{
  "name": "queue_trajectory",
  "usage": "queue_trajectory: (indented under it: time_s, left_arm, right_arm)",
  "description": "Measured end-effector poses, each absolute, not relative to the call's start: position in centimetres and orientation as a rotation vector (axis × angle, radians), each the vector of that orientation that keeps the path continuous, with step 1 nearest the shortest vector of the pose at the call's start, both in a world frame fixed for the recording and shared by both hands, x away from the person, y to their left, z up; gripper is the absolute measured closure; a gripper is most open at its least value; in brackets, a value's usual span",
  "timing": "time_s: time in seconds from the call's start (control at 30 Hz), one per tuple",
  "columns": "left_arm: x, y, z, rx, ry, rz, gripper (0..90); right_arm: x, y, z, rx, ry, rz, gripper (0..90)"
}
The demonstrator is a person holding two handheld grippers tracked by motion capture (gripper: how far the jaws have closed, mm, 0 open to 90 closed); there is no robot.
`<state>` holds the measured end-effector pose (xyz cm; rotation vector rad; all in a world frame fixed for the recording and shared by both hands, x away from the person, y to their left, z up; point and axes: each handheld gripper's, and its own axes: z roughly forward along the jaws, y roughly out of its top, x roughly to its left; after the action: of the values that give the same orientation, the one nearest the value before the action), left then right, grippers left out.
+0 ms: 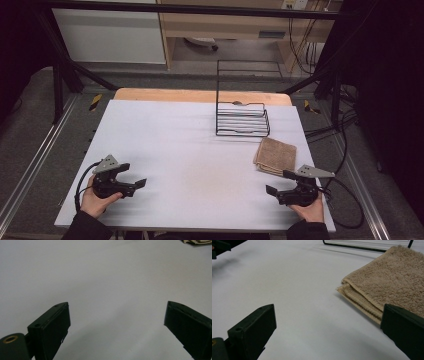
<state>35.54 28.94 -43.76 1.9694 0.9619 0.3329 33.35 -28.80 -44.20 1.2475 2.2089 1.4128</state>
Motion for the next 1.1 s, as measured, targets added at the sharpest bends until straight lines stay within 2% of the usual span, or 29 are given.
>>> queue_trajectory:
  time_s: [0.8,1.1]
  left_arm:
    - [35.4,29.0,-43.9,1.981,0.971,0.343,7.1]
    - [35.4,29.0,-43.9,1.979,0.981,0.344,7.2]
  right_arm:
    - [33.8,-28.1,-44.1,1.248,2.202,1.339,2.7]
    - [35.0,-26.8,-43.5,1.219,2.208,1.275,6.7]
